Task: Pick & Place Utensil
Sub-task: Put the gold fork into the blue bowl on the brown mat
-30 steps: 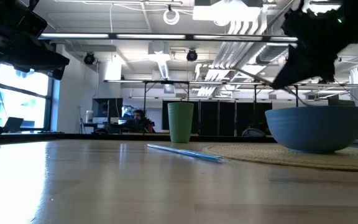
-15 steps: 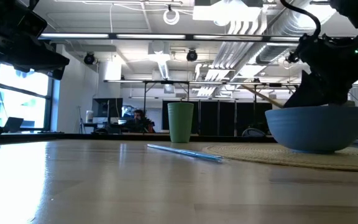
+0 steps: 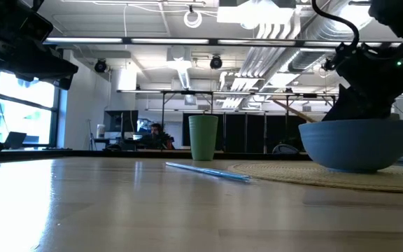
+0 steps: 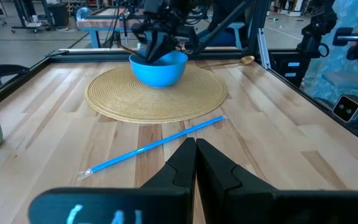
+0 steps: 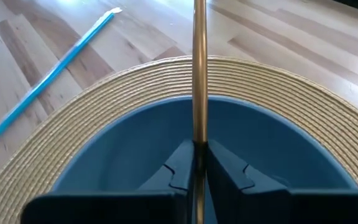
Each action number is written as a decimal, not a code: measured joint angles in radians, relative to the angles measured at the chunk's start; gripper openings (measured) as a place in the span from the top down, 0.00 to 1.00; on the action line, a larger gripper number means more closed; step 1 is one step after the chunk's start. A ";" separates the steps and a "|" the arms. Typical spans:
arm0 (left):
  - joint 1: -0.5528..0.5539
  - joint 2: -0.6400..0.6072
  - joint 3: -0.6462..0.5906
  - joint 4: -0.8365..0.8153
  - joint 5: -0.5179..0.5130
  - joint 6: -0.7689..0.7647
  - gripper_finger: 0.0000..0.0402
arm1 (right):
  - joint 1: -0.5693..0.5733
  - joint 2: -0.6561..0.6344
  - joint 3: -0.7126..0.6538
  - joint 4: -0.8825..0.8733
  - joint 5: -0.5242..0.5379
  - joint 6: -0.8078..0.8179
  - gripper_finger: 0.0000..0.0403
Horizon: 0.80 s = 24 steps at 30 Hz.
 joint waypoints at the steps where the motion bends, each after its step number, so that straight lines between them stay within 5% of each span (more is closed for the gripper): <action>1: 0.000 0.000 0.000 0.000 0.000 0.000 0.98 | -0.007 0.000 0.000 0.000 -0.007 0.000 0.94; 24: 0.000 0.000 0.000 0.000 0.000 0.000 0.98 | -0.056 0.000 0.001 0.003 -0.056 -0.014 0.89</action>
